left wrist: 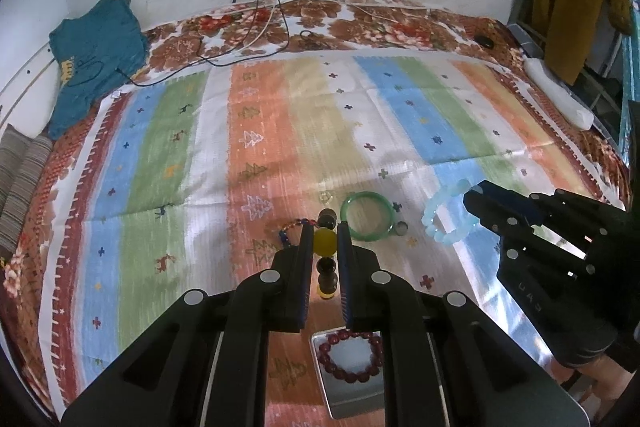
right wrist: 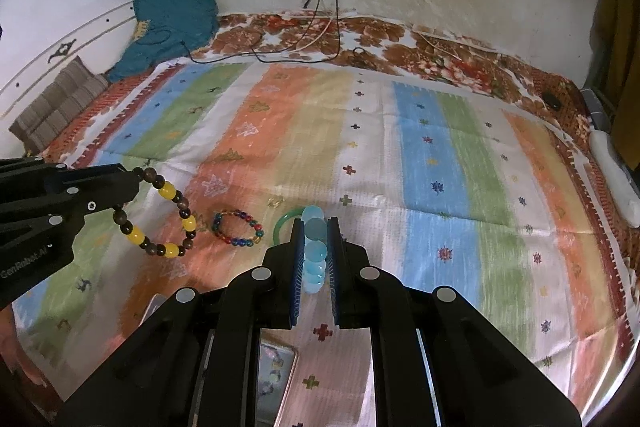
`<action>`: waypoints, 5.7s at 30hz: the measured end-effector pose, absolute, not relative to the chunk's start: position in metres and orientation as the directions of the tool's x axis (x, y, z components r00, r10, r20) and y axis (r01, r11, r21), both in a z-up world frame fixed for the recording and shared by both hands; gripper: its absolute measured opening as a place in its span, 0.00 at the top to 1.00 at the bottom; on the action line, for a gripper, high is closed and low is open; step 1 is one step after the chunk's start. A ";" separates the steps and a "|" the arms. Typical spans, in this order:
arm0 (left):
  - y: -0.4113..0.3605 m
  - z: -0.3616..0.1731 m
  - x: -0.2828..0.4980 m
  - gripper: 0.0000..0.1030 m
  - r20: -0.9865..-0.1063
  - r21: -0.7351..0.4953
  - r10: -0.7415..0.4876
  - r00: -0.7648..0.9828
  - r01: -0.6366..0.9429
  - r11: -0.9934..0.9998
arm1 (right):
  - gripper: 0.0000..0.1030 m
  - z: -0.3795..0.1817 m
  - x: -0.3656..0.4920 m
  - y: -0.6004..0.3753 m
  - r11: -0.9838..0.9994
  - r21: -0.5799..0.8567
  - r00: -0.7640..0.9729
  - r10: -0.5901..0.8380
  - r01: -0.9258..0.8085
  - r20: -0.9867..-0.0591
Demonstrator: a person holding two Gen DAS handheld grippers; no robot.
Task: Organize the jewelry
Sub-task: 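Lower both held bracelets into the silver tin and open both grippers, then move both open grippers over the multicolor bracelet and the green bangle, then close the left gripper on the multicolor bracelet while the right gripper closes on the green bangle rim, then lift and carry the multicolor bracelet with the left gripper while the right gripper carries the green bangle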
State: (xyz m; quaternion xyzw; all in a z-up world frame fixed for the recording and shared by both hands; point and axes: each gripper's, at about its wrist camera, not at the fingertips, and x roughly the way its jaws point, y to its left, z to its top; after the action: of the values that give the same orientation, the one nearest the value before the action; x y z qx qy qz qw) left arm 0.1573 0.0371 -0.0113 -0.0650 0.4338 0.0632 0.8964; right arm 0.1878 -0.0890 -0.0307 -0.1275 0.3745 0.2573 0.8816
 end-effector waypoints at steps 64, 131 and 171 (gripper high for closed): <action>0.056 -0.036 0.142 0.36 -0.841 -0.009 0.153 0.519 -0.296 0.955 | 0.37 -0.059 0.199 -0.106 0.882 -0.042 0.511 0.232 -0.469 -0.828; 0.105 -0.168 0.264 0.30 -0.954 0.090 0.153 0.257 -0.241 0.966 | 0.28 -0.165 0.310 -0.046 0.871 -0.088 0.327 0.087 -0.483 -0.941; 0.075 -0.103 0.234 0.91 -0.932 0.047 0.126 0.339 -0.231 0.972 | 0.92 -0.120 0.278 -0.065 0.859 -0.093 0.417 0.148 -0.504 -0.897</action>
State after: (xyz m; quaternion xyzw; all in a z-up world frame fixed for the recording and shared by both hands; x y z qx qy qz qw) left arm 0.2343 0.0751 -0.1028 -0.0467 0.5643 0.1094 0.8169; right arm 0.2780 -0.0649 -0.1204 -0.1771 0.5021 0.1980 0.8230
